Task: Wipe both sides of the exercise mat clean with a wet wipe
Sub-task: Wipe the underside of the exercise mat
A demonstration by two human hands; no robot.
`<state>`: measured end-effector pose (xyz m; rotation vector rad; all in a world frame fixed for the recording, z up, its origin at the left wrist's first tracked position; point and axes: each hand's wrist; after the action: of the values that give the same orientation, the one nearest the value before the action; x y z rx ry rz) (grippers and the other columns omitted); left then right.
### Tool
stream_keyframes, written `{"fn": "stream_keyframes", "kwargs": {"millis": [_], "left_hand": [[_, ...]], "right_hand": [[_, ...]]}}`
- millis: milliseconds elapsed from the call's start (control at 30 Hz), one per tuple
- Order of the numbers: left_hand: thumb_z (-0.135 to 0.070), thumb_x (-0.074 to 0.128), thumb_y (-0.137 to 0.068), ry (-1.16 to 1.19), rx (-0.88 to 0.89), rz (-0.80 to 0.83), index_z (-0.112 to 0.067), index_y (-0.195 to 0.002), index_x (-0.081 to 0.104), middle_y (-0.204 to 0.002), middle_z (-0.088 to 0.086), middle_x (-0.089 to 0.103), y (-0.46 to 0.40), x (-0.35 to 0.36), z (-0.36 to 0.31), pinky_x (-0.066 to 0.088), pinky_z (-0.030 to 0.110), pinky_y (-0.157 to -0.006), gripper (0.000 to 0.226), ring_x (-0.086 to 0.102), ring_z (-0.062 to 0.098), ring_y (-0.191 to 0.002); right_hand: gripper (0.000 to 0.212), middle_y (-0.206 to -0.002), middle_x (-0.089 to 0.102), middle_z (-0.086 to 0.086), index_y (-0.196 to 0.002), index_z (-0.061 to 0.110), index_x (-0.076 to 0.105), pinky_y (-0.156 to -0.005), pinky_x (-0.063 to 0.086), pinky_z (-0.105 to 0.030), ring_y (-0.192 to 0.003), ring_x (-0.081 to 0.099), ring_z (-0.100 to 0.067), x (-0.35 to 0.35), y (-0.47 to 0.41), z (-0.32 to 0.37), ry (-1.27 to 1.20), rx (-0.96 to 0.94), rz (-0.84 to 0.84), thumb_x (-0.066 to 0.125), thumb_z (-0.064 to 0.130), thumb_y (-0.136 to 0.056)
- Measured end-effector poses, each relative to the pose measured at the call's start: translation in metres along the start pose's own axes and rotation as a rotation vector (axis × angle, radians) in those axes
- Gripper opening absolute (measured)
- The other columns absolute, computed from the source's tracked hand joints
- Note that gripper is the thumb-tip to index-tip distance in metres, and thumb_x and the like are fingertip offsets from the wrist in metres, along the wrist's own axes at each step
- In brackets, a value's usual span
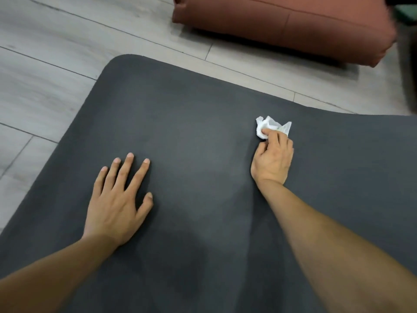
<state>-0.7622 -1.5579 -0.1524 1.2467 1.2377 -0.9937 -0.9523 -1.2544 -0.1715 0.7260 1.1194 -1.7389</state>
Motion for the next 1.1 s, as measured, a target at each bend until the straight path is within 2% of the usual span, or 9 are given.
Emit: {"fn": "stream_keyframes", "kwargs": {"millis": [100, 367, 500, 600, 667, 800, 900, 1000, 1100], "left_hand": [[-0.056, 0.029, -0.097, -0.052, 0.037, 0.048, -0.028, -0.165, 0.018, -0.172, 0.007, 0.015, 0.047, -0.004, 0.03, 0.017, 0.054, -0.127, 0.074, 0.014, 0.031, -0.159], [-0.05, 0.035, -0.092, -0.033, 0.049, -0.007, -0.024, -0.164, 0.023, -0.172, 0.007, 0.016, 0.044, 0.004, 0.033, 0.019, 0.057, -0.125, 0.077, 0.017, 0.033, -0.158], [-0.05, 0.035, -0.09, -0.06, 0.038, 0.007, -0.023, -0.164, 0.024, -0.171, 0.009, 0.017, 0.042, 0.007, 0.034, 0.02, 0.059, -0.124, 0.079, 0.019, 0.035, -0.157], [-0.05, 0.036, -0.088, -0.032, 0.047, -0.012, -0.022, -0.163, 0.026, -0.17, 0.011, 0.021, 0.042, 0.007, 0.036, 0.021, 0.06, -0.124, 0.08, 0.021, 0.037, -0.156], [-0.05, 0.036, -0.088, -0.035, 0.05, -0.019, -0.022, -0.163, 0.027, -0.17, 0.011, 0.022, 0.042, 0.009, 0.036, 0.02, 0.06, -0.124, 0.08, 0.022, 0.037, -0.156], [-0.05, 0.035, -0.088, -0.034, 0.052, -0.029, -0.023, -0.163, 0.028, -0.169, 0.012, 0.024, 0.041, 0.011, 0.036, 0.019, 0.059, -0.124, 0.079, 0.024, 0.037, -0.155], [-0.05, 0.036, -0.087, -0.02, 0.056, -0.042, -0.023, -0.162, 0.03, -0.169, 0.013, 0.026, 0.043, 0.01, 0.037, 0.019, 0.059, -0.124, 0.08, 0.025, 0.038, -0.154], [-0.05, 0.036, -0.088, -0.006, 0.051, -0.034, -0.023, -0.162, 0.03, -0.169, 0.013, 0.026, 0.043, 0.009, 0.036, 0.019, 0.059, -0.124, 0.08, 0.025, 0.039, -0.154], [-0.05, 0.036, -0.088, 0.012, 0.048, -0.045, -0.022, -0.162, 0.031, -0.168, 0.013, 0.027, 0.042, 0.008, 0.034, 0.019, 0.059, -0.124, 0.079, 0.026, 0.039, -0.154]], "right_hand": [[0.024, -0.101, 0.061, -0.003, -0.097, 0.013, 0.062, -0.08, 0.039, -0.035, -0.088, 0.049, -0.028, 0.001, 0.0, 0.0, -0.012, -0.015, -0.003, 0.043, 0.01, -0.084], [0.031, -0.1, 0.063, 0.0, -0.104, 0.018, 0.066, -0.081, 0.04, -0.032, -0.089, 0.05, -0.024, 0.006, 0.001, -0.004, -0.024, -0.029, -0.043, 0.044, 0.008, -0.085], [0.032, -0.098, 0.064, -0.005, -0.105, 0.015, 0.07, -0.079, 0.047, -0.04, -0.085, 0.051, -0.029, 0.007, 0.005, 0.006, -0.001, 0.048, -0.057, 0.046, 0.008, -0.085], [0.027, -0.09, 0.065, -0.011, -0.094, 0.009, 0.073, -0.072, 0.05, -0.045, -0.083, 0.057, -0.036, 0.023, 0.011, 0.054, -0.025, 0.187, -0.158, 0.053, 0.002, -0.077], [0.027, -0.087, 0.066, -0.011, -0.09, 0.009, 0.074, -0.066, 0.05, -0.043, -0.084, 0.061, -0.039, 0.045, 0.026, 0.118, -0.113, 0.061, -0.12, 0.061, -0.003, -0.07], [0.03, -0.094, 0.066, -0.005, -0.101, 0.013, 0.073, -0.069, 0.045, -0.04, -0.087, 0.058, -0.031, 0.075, 0.066, 0.214, -0.154, -0.215, 0.161, 0.063, 0.0, -0.075], [0.036, -0.101, 0.07, -0.002, -0.105, 0.017, 0.074, -0.08, 0.048, -0.033, -0.092, 0.063, -0.025, 0.061, 0.048, 0.163, -0.113, -0.361, 0.177, 0.05, 0.006, -0.081], [0.043, -0.119, 0.068, -0.004, -0.117, 0.015, 0.071, -0.101, 0.044, -0.027, -0.111, 0.06, -0.012, 0.011, 0.035, 0.062, -0.017, -0.144, 0.111, 0.046, 0.002, -0.084], [0.046, -0.104, 0.068, -0.012, -0.107, 0.015, 0.073, -0.077, 0.051, -0.039, -0.095, 0.06, -0.037, -0.034, 0.035, 0.009, 0.133, 0.197, 0.056, 0.042, -0.003, -0.078]]}}
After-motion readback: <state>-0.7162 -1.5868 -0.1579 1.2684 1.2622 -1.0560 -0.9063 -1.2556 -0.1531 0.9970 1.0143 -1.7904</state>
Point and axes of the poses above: each hand's wrist, its own y-axis away from the middle knuckle, its own x-axis out of the palm, z = x × y
